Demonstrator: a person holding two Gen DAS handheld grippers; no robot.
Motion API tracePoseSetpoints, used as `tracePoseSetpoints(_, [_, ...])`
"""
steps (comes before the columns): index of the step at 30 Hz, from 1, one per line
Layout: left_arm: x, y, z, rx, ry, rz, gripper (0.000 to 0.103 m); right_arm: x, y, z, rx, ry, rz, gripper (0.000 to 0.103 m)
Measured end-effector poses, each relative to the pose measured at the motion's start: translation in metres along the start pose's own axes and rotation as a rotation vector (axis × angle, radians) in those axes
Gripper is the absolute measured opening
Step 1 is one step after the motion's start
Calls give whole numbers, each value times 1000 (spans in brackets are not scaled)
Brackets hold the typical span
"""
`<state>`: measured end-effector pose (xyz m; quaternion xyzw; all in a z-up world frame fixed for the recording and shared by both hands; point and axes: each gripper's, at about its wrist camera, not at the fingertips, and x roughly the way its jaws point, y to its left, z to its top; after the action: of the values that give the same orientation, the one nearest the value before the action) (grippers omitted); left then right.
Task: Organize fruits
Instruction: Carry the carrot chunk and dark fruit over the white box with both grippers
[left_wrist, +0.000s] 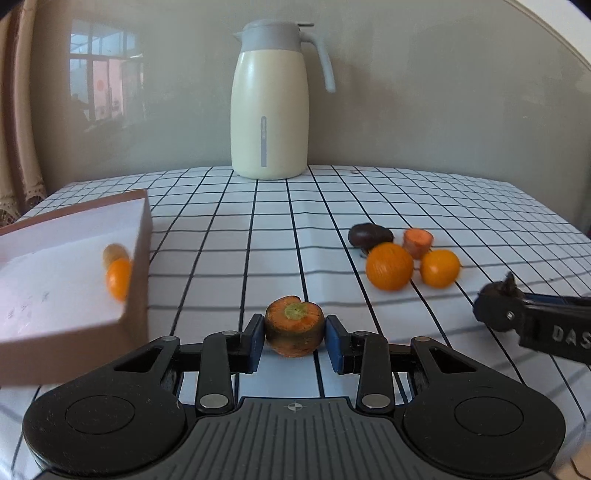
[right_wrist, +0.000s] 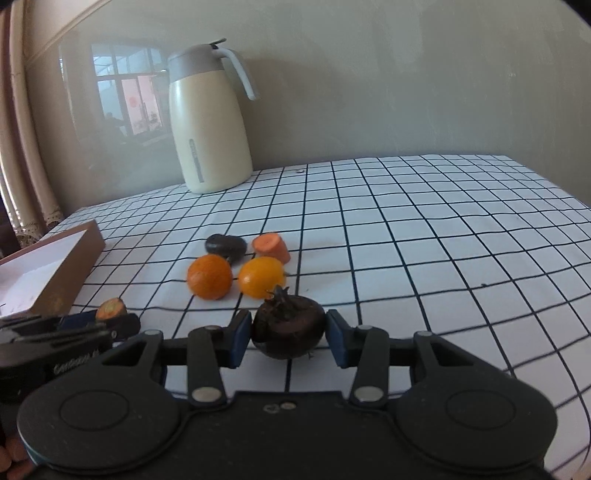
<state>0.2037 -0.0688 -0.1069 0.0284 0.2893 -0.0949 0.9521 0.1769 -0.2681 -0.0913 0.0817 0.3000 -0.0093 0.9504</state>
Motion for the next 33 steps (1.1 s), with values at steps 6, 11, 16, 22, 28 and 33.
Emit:
tracePoseSetpoints(6, [-37, 10, -18, -1, -7, 4, 35, -23, 18, -18, -21, 21, 33, 35])
tracePoseSetpoints(11, [-59, 20, -32, -5, -2, 12, 35, -37, 33, -28, -46, 29, 57, 35])
tracePoseSetpoints(16, [-78, 32, -35, -20, -22, 31, 35, -50, 48, -29, -66, 20, 84, 35])
tracePoseSetpoints(22, [-102, 53, -32, -57, -58, 65, 35, -67, 68, -24, -91, -23, 127, 35])
tracePoseSetpoints(28, [-126, 79, -25, -93, -104, 109, 35, -81, 92, -13, -113, -97, 180, 35])
tracePoseSetpoints(33, [-136, 100, -17, -115, -133, 149, 35, -83, 113, -5, -134, -130, 220, 35])
